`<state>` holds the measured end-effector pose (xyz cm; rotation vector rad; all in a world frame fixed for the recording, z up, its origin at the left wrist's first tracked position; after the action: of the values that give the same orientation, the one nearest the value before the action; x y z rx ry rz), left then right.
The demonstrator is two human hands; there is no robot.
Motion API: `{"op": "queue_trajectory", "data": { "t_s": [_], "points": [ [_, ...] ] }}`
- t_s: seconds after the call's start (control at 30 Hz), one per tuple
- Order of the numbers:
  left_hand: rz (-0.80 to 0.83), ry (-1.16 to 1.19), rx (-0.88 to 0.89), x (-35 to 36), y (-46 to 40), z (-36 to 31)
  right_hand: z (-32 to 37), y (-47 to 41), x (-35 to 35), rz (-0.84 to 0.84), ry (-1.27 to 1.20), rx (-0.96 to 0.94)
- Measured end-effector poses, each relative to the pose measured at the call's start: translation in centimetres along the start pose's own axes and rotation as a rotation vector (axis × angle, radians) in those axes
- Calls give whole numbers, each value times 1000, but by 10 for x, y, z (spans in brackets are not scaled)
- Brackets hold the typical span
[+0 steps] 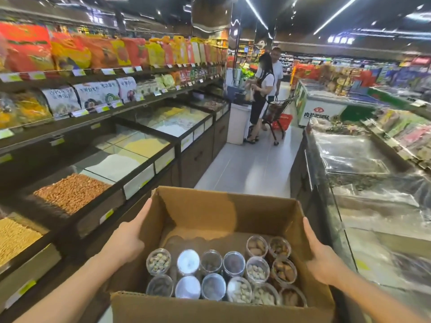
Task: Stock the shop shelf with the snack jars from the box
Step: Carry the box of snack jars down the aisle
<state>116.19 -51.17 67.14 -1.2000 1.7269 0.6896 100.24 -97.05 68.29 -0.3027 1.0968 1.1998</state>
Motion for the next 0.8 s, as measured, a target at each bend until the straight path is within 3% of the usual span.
{"op": "queue_trajectory", "data": {
  "t_s": [0.3, 0.67, 0.8],
  "points": [
    [-20, -15, -6, 33, -208, 11, 39, -204, -51, 13, 25, -60],
    [-28, 23, -31, 34, -452, 32, 109, -435, -94, -32, -20, -4],
    [-52, 2, -56, 45, -522, 42, 141, -513, -106, -31, -35, -82]
  ]
}}
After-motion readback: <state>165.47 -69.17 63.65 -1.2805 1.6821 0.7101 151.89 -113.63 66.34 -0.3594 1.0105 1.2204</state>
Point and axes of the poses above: each hand's wrist, its own y-axis away from the middle knuckle, its own x-axis out of the palm, z = x × y, the point moved 5 cm from there along -y, towards the middle knuckle, and after that the axes turned 7 degrees about x, right-handed, at the moved point
